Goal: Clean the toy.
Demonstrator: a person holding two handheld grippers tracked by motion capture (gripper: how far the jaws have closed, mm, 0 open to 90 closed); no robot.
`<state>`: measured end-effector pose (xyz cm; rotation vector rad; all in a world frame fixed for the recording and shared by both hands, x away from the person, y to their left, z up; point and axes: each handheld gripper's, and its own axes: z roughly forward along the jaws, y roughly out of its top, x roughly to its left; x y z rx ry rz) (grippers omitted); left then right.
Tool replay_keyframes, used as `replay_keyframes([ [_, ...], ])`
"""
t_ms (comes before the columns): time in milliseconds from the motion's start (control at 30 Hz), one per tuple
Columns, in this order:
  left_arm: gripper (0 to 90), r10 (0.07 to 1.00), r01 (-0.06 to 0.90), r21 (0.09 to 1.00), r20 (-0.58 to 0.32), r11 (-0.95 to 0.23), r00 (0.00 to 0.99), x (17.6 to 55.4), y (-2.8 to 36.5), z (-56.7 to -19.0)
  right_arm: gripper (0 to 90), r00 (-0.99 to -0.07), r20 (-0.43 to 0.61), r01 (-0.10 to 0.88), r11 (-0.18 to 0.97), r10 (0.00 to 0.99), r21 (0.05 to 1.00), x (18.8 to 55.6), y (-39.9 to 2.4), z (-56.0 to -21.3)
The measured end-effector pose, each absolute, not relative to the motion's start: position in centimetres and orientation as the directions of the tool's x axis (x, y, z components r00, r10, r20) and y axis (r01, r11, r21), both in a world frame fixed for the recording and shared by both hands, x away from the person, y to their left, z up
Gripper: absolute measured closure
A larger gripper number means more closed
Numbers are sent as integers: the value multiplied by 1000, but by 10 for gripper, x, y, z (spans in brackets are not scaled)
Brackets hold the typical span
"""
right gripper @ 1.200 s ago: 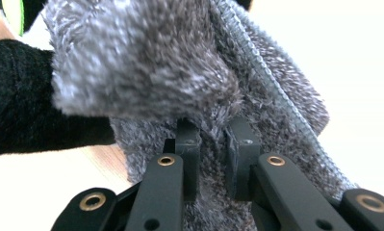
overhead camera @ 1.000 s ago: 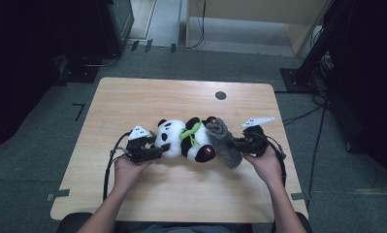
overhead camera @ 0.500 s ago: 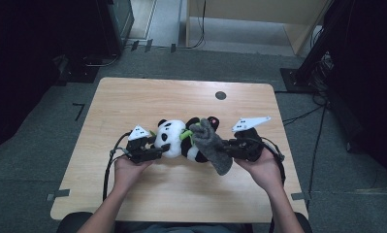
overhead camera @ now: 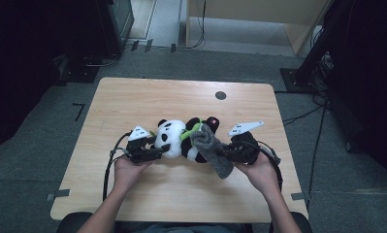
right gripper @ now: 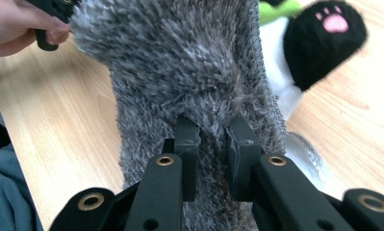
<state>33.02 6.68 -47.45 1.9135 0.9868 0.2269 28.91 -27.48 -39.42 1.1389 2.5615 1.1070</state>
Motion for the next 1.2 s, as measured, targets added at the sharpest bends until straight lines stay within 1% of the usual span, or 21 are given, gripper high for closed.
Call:
replay_keyframes([
  [800,361,712,538,807,-229,-242,663,330,67,-474,793,-652,233,670,403,722,624,300,-297,-423],
  [1067,359,714,540,807,-230,-239,661,330,67,-474,794,-666,236,626,358,708,693,290,-305,-393],
  [1200,358,714,540,808,-231,-238,661,330,67,-474,794,-688,208,592,373,695,714,283,-299,-380],
])
